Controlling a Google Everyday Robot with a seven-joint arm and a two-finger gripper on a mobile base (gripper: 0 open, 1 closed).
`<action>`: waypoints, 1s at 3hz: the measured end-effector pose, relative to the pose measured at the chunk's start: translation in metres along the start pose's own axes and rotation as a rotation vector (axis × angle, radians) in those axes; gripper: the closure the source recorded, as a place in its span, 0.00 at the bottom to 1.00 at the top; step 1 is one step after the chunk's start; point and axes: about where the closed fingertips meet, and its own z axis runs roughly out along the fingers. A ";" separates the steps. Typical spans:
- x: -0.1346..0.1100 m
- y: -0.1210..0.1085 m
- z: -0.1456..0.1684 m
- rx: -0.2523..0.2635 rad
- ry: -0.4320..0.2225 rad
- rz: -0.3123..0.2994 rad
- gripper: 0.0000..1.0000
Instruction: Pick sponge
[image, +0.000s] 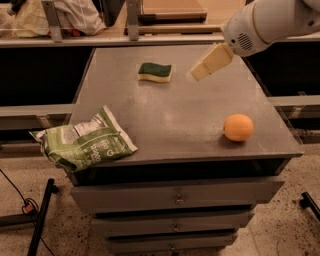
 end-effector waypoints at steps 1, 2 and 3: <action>-0.013 0.021 0.030 -0.071 -0.055 0.027 0.00; -0.025 0.039 0.061 -0.105 -0.086 0.052 0.00; -0.035 0.057 0.096 -0.131 -0.137 0.075 0.00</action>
Offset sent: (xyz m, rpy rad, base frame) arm 0.0173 0.1090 -0.0517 0.1778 0.0704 0.0707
